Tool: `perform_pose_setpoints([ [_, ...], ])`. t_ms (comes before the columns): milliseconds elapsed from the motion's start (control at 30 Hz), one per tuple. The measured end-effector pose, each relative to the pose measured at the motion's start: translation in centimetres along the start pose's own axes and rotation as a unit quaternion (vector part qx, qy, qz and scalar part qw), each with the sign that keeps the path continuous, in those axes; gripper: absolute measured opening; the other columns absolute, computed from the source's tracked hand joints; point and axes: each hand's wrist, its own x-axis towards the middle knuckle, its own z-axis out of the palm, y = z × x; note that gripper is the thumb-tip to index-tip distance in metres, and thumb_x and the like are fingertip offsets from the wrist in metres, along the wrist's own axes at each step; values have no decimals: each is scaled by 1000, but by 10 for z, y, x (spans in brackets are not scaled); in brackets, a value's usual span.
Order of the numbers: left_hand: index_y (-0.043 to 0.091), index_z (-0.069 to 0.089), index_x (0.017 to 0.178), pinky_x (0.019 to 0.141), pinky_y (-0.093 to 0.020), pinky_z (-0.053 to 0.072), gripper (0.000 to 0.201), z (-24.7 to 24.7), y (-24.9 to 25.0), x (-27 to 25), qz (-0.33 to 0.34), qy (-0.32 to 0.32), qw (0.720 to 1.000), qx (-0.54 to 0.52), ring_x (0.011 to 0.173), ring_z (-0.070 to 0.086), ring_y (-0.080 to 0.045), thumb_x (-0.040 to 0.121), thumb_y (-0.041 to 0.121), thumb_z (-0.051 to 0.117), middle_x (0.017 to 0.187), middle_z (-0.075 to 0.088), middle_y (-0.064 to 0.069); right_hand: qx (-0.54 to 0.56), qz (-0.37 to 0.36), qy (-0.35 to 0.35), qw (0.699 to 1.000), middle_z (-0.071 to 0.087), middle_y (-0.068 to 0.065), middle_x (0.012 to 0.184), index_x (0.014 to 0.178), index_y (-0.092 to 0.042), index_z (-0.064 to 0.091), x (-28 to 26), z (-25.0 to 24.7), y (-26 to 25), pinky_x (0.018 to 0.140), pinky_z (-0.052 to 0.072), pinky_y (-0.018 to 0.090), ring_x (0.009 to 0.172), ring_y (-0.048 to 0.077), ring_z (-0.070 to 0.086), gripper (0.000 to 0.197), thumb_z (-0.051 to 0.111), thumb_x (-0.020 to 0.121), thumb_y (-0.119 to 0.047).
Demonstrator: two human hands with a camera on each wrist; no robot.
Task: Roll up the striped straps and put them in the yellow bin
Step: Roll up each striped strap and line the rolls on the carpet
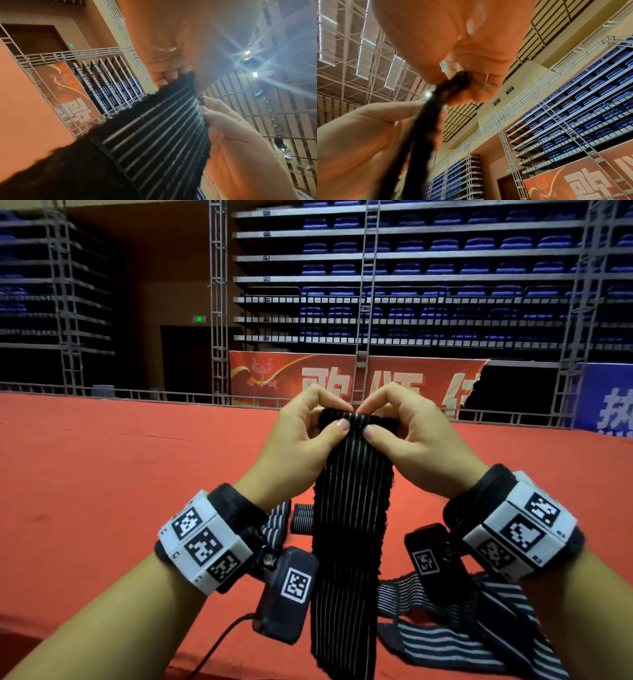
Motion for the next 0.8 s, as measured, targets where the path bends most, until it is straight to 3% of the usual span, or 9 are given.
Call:
perform_pose_setpoints([
  [67, 17, 61, 94, 74, -39, 55, 8, 1, -1, -1, -14, 6, 1000, -3, 82, 64, -20, 87, 13, 60, 89, 65, -9, -14, -3, 12, 1000, 63, 6, 78, 90, -15, 55, 2, 1, 1, 63, 51, 46, 71, 24, 61, 8, 57, 87, -8],
  [267, 10, 60, 92, 67, -36, 48, 3, 3, -2, 0, -33, 12, 999, -16, 73, 60, -21, 94, 10, 60, 81, 65, -12, -81, -59, 29, 995, 50, -3, 69, 82, -9, 50, 6, 7, 5, 59, 36, 27, 64, 14, 42, 10, 53, 80, 0],
  [333, 12, 60, 88, 67, -34, 47, 7, 3, -4, -1, -32, 13, 999, -9, 73, 59, -18, 94, 8, 60, 80, 65, -9, -92, -72, 19, 993, 51, 0, 70, 83, -5, 50, 6, 8, 7, 59, 36, 27, 65, 15, 42, 8, 53, 78, 1],
  [467, 15, 58, 88, 78, -32, 52, 10, -1, -7, -1, -13, 1, 1000, 15, 85, 62, -14, 87, 5, 61, 90, 63, -6, 8, 28, -19, 999, 58, -3, 79, 93, -12, 57, 3, 9, 12, 63, 41, 23, 70, 8, 52, 15, 57, 85, -25],
  [567, 16, 58, 93, 79, -28, 51, 13, -2, -9, 0, -8, 8, 1000, 22, 87, 62, -11, 89, 4, 62, 92, 64, -4, 40, 54, -2, 998, 61, 6, 84, 95, -7, 60, 5, 10, 17, 68, 47, 33, 74, 10, 55, 14, 58, 90, -20],
  [667, 11, 59, 102, 78, -33, 56, 11, -1, -11, 0, -36, 16, 999, -4, 87, 65, -16, 94, 4, 60, 94, 66, -7, 34, 26, 30, 999, 60, -1, 81, 89, -9, 57, 9, 11, 18, 71, 49, 37, 75, 15, 58, 10, 58, 85, -19],
  [733, 10, 60, 99, 81, -38, 55, 9, -2, -11, 1, -34, 20, 999, -6, 87, 65, -21, 90, 12, 62, 95, 66, -12, 36, 19, 29, 999, 59, -1, 80, 88, -13, 55, 10, 13, 18, 69, 50, 41, 74, 20, 59, 8, 56, 84, -20],
  [800, 13, 60, 94, 82, -39, 55, 8, -4, -11, 2, -14, 20, 1000, 15, 88, 64, -20, 87, 14, 61, 96, 67, -14, 60, 33, 13, 998, 59, 2, 81, 90, -15, 54, 9, 17, 20, 66, 49, 38, 71, 16, 57, 7, 55, 86, -21],
])
